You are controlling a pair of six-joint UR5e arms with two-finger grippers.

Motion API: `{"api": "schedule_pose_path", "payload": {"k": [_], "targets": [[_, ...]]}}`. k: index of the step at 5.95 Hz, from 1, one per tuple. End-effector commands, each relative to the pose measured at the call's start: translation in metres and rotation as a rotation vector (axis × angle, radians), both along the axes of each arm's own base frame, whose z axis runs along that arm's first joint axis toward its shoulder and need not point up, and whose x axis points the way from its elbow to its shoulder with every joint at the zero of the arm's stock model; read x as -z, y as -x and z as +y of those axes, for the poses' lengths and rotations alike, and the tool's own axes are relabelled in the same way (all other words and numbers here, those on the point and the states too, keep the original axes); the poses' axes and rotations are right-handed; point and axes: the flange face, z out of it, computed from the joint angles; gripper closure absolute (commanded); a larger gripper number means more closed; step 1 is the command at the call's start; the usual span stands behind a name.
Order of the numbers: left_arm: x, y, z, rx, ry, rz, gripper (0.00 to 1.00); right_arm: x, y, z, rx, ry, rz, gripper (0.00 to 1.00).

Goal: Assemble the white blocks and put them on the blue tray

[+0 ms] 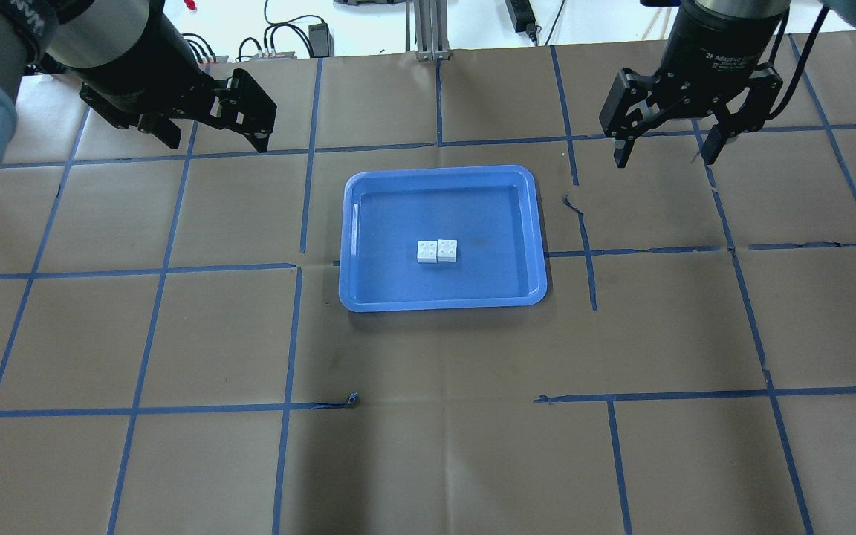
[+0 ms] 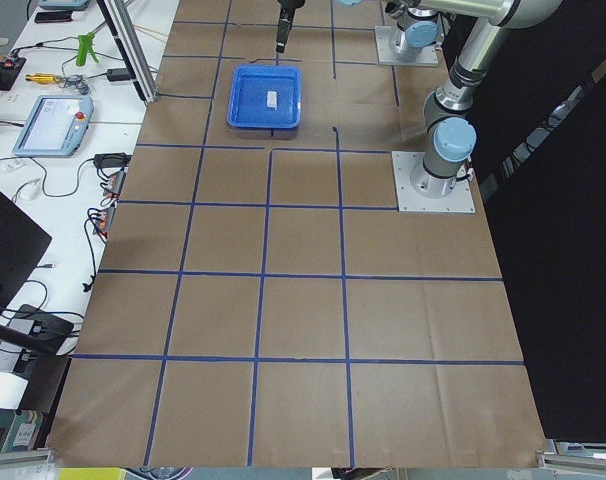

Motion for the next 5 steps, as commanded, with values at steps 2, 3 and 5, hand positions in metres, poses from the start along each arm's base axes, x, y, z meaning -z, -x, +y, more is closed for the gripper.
{"api": "schedule_pose_path", "payload": {"k": [2, 3, 5], "targets": [[0.0001, 0.0001, 0.0, 0.001, 0.0, 0.001, 0.01, 0.0042, -0.0016, 0.0096, 0.002, 0.01, 0.001, 0.0], [0.0001, 0.0, -0.0001, -0.001, 0.0, 0.0, 0.01, 0.0043, -0.0016, 0.0096, 0.002, 0.01, 0.001, 0.0], [0.0001, 0.0, -0.0001, -0.001, 0.0, 0.0, 0.01, 0.0042, -0.0016, 0.0088, 0.002, 0.012, 0.001, 0.0]]}}
